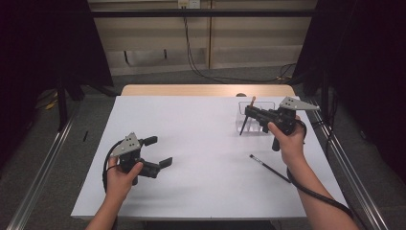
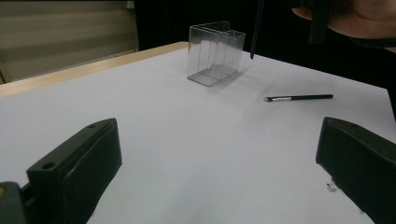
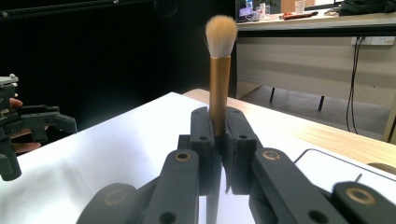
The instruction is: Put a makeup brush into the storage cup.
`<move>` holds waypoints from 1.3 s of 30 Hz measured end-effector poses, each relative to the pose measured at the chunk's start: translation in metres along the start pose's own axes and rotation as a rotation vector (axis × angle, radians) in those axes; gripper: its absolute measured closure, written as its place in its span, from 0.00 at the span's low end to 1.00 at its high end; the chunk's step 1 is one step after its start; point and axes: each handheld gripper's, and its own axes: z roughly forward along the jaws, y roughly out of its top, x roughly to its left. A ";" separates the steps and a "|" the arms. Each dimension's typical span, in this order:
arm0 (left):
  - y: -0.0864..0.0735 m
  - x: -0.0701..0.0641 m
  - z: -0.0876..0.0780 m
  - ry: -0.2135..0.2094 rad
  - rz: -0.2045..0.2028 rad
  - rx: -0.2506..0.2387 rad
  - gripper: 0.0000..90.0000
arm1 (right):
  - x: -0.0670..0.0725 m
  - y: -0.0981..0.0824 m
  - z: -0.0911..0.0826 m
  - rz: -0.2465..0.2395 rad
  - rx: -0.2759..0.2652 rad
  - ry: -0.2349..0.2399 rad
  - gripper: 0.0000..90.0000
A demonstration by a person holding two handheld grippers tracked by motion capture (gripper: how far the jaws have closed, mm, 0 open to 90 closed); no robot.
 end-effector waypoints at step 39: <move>-0.014 0.007 -0.033 0.054 0.011 0.034 0.01 | -0.034 0.014 -0.003 -0.024 0.004 -0.100 0.93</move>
